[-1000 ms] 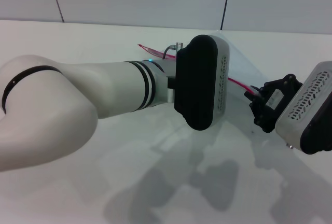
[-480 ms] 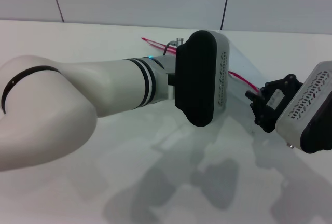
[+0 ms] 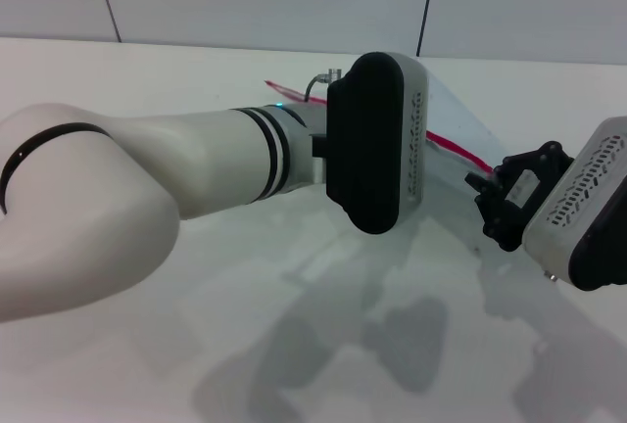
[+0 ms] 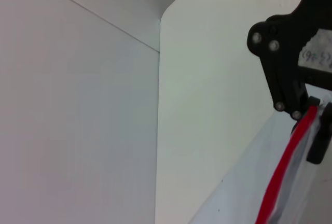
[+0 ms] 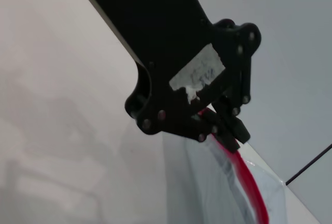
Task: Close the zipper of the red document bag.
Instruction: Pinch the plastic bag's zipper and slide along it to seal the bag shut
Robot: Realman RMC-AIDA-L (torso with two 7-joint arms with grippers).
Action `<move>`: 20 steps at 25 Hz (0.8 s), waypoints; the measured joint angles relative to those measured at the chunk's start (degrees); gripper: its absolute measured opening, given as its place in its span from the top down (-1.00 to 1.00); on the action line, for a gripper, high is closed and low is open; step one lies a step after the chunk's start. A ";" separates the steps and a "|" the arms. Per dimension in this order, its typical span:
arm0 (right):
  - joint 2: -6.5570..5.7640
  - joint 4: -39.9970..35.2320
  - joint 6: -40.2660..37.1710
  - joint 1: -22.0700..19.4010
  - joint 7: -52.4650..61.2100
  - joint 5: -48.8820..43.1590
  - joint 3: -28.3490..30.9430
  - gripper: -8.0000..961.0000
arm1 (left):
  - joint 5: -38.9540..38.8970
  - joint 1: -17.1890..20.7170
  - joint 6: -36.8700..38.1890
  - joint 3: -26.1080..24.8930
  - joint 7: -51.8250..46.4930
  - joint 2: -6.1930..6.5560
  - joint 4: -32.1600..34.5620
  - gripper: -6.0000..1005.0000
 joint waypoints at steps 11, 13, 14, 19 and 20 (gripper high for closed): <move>0.00 -0.01 0.00 -0.41 0.00 0.11 0.78 0.88 | 0.01 1.71 0.08 -2.45 -0.50 0.00 -0.06 0.91; 0.00 -0.01 0.03 -0.49 0.00 0.12 0.81 0.88 | 0.01 1.91 0.12 -2.61 -0.56 0.00 -0.09 0.91; 0.00 -0.01 0.05 -0.50 0.00 0.12 0.82 0.88 | 0.01 1.91 0.14 -2.61 -0.57 0.00 -0.09 0.91; 0.00 -0.01 0.09 -0.25 0.00 0.12 0.86 0.88 | 0.01 1.30 0.39 -2.16 -0.60 0.00 -0.10 0.90; 0.00 -0.01 0.10 -0.21 0.00 0.12 0.87 0.87 | 0.01 1.22 0.44 -2.10 -0.61 0.00 -0.10 0.90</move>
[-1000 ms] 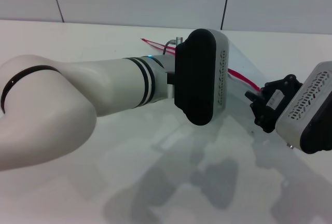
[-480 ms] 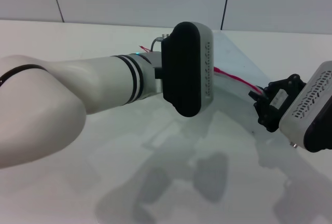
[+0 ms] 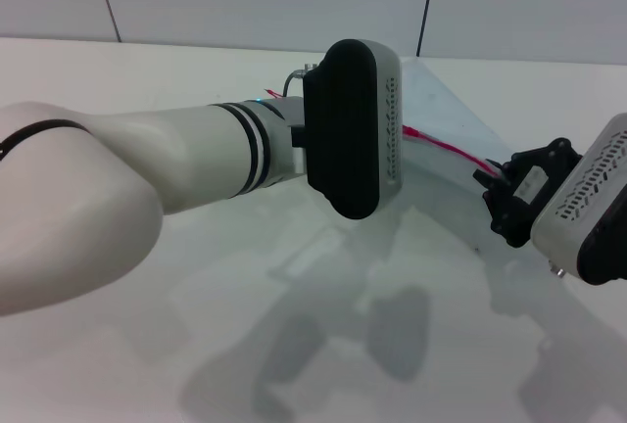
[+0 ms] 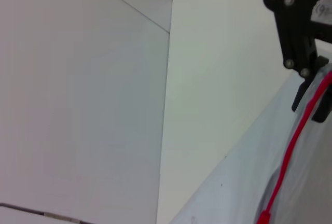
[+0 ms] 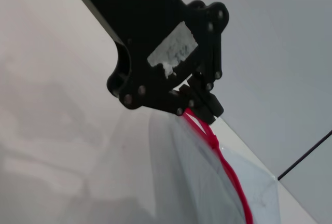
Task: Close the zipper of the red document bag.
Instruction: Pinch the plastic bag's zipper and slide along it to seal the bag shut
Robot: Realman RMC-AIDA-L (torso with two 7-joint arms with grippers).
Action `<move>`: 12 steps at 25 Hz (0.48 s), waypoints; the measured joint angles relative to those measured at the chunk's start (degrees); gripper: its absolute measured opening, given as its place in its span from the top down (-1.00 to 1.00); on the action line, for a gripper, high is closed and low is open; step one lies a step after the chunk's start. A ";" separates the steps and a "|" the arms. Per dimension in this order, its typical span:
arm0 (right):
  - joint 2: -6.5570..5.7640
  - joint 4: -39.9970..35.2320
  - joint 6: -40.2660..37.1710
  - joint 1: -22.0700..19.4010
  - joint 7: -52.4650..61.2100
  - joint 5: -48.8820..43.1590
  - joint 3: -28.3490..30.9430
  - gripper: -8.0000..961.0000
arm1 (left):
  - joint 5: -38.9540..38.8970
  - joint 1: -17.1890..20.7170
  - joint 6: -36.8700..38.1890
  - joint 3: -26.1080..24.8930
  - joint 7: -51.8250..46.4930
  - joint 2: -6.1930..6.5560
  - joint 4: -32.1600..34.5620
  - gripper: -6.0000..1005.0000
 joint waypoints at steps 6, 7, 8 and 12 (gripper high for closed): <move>0.00 0.36 0.01 0.11 0.00 0.00 0.02 0.87 | 0.00 -0.08 -0.16 0.25 -0.05 0.00 -0.63 0.90; 0.00 0.42 0.01 0.14 0.00 0.00 0.02 0.86 | 0.00 -0.09 -0.26 0.30 -0.05 0.00 -0.63 0.90; 0.00 0.47 0.01 0.16 0.00 0.00 0.02 0.86 | 0.00 -0.09 -0.34 0.34 -0.04 0.00 -0.63 0.90; 0.00 0.55 0.01 0.27 0.00 0.00 0.02 0.86 | 0.00 -0.14 -0.50 0.42 0.14 -0.03 -0.63 0.89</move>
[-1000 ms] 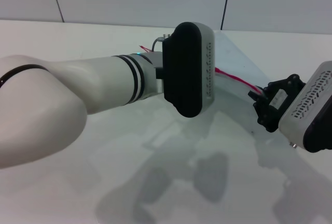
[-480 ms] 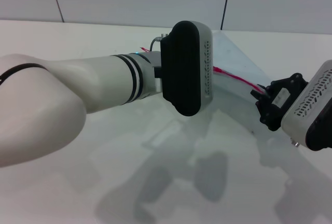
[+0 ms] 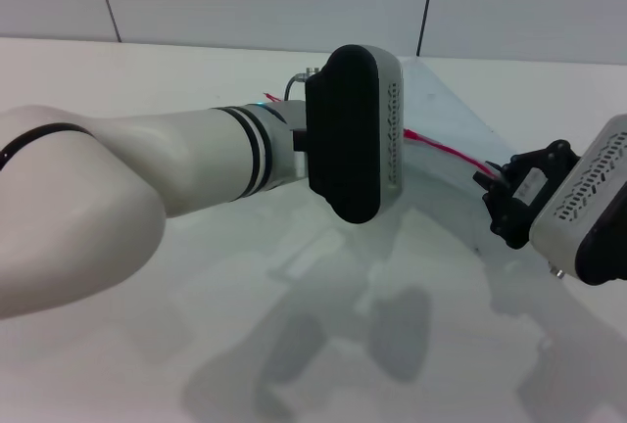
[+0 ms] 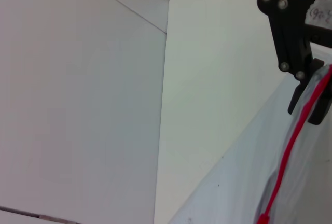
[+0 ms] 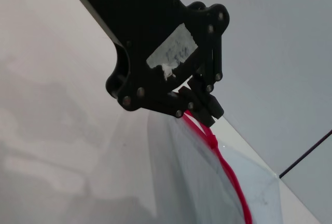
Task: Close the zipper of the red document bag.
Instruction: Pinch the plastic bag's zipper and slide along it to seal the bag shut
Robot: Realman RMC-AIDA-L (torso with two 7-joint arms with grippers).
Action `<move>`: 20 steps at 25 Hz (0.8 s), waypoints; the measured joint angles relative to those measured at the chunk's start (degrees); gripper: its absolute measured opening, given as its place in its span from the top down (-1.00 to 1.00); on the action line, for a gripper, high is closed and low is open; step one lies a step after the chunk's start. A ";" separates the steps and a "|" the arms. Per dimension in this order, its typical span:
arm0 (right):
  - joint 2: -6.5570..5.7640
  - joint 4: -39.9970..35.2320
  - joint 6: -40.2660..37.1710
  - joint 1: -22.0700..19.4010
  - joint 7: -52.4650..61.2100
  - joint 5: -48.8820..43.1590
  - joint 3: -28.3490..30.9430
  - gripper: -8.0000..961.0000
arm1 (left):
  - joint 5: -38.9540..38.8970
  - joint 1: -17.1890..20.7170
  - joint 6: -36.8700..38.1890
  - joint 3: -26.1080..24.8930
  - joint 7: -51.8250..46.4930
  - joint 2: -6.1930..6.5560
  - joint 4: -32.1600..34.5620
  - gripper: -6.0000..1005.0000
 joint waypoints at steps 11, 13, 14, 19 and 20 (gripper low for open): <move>-0.01 0.93 -0.01 0.63 0.00 0.00 0.00 0.84 | 0.00 0.19 -2.95 1.79 0.39 -0.05 0.03 0.51; 0.00 0.95 -0.01 0.66 0.00 0.00 0.00 0.84 | 0.00 0.06 -2.97 2.10 0.40 -0.05 0.03 0.46; 0.00 0.95 -0.01 0.67 0.00 -0.01 0.00 0.84 | 0.00 0.00 -2.97 2.28 0.40 -0.05 0.02 0.43; 0.00 0.95 -0.01 0.72 0.00 -0.01 0.04 0.83 | 0.00 -0.06 -2.61 2.67 0.28 -0.06 0.11 0.33; 0.00 0.95 -0.01 0.72 0.00 -0.01 0.06 0.83 | 0.00 -0.05 -2.56 2.79 0.24 -0.06 0.18 0.33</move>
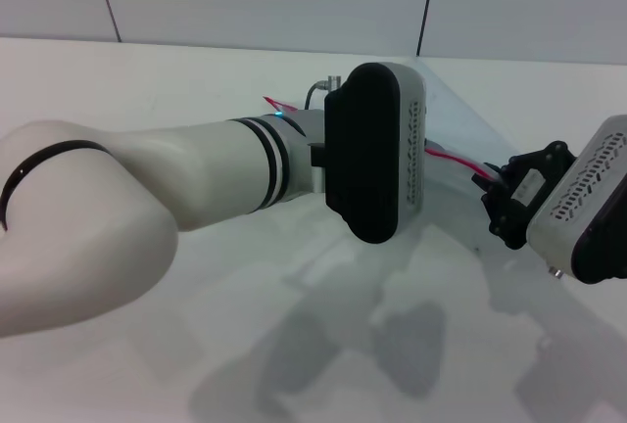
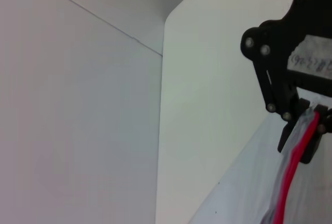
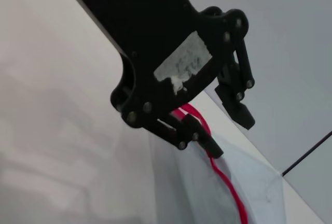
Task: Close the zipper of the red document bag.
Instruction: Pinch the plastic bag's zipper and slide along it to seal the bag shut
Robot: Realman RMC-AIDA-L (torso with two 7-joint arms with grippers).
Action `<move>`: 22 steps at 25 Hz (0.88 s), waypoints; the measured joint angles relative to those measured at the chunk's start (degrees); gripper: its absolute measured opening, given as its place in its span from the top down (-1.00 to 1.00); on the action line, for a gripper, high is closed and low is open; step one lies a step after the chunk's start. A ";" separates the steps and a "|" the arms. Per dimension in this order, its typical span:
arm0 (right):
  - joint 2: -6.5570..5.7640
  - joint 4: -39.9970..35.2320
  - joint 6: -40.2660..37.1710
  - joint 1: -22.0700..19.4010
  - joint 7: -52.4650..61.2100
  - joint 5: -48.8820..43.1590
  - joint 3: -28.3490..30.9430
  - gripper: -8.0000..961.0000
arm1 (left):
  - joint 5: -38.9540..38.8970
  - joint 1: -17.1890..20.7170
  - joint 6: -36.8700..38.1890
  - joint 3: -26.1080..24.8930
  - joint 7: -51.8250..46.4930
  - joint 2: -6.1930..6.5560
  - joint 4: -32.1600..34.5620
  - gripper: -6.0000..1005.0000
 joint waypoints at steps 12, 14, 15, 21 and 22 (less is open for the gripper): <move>0.00 0.24 1.21 -0.09 0.05 0.00 0.26 0.82 | 0.00 0.41 -0.09 0.41 -0.08 0.00 1.17 0.33; 0.00 0.25 1.23 -0.05 0.06 0.00 0.31 0.81 | 0.00 0.43 -0.19 0.67 -0.12 0.00 1.17 0.33; 0.00 0.28 1.23 -0.05 0.07 0.00 0.38 0.81 | 0.00 0.43 -0.24 0.78 -0.13 0.00 1.17 0.33; 0.00 0.61 1.32 -0.05 0.10 0.00 0.77 0.80 | 0.18 0.49 0.08 0.90 -0.20 0.00 1.39 0.35; 0.00 0.62 1.32 -0.05 0.12 0.00 0.81 0.80 | 0.21 0.60 0.10 0.93 -0.20 0.00 1.55 0.35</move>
